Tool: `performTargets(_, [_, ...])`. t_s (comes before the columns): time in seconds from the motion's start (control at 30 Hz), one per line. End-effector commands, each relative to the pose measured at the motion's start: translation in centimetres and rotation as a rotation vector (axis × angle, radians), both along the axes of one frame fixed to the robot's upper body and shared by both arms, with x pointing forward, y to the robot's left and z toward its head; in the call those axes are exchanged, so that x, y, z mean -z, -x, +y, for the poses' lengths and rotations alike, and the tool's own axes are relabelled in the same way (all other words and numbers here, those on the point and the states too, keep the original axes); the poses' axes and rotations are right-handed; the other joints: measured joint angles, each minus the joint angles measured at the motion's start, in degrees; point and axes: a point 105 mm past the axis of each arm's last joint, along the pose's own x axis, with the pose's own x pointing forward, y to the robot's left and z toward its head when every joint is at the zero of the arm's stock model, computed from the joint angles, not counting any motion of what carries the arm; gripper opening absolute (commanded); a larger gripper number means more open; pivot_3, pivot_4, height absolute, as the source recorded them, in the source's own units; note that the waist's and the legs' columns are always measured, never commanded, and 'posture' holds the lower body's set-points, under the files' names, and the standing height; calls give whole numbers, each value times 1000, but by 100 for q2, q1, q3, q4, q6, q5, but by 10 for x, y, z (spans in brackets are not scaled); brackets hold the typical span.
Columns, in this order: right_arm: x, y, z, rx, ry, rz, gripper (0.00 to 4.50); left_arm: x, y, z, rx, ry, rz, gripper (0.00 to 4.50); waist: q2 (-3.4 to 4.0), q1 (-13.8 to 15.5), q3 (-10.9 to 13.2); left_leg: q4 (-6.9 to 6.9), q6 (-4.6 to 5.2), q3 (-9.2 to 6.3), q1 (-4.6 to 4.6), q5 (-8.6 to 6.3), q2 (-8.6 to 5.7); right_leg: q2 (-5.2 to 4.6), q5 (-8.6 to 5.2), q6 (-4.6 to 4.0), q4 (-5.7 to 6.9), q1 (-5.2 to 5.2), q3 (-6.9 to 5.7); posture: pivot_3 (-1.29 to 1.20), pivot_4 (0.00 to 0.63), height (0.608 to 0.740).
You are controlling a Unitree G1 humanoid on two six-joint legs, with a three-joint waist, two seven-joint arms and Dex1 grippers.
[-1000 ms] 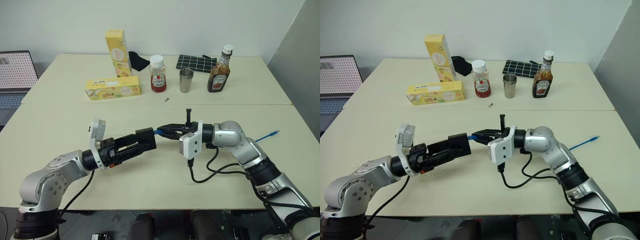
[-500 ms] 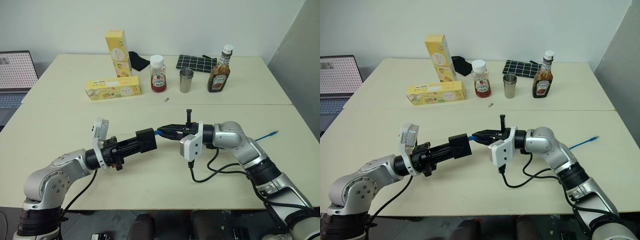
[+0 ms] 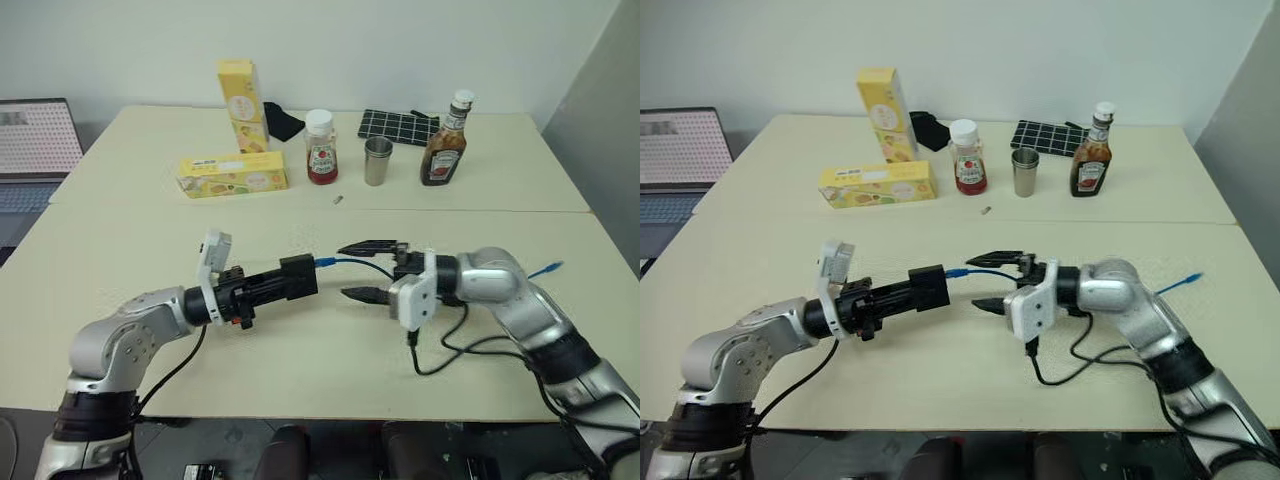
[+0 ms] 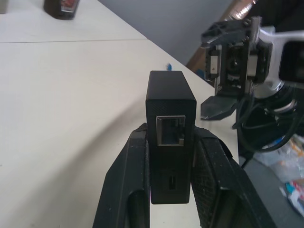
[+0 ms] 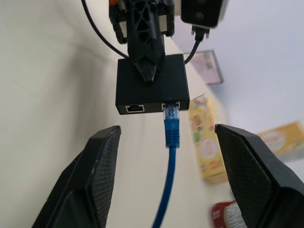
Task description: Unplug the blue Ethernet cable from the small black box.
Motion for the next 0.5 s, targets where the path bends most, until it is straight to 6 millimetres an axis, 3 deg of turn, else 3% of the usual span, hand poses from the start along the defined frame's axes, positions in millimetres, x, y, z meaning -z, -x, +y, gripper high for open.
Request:
performTargets(0.03, [-11,16,-5,29,-81,385,3225,-6,2,-9,120,-50,-147,786,0,-15,0,0,0,-3,1,0,0,-1,0,0,1,-1,1,0,150,740])
performTargets(0.17, [-17,25,2,25,-166,607,3225,-8,4,-15,208,-65,-292,786,2,-48,1,-1,2,-9,5,-1,-7,4,0,-1,-4,0,0,0,150,740])
performTargets(0.5, [-8,16,15,75,-204,797,3225,-7,9,-17,240,-33,-272,786,2,-43,2,-3,3,-4,-3,-1,-10,10,-4,-5,-3,-4,-11,0,150,740])
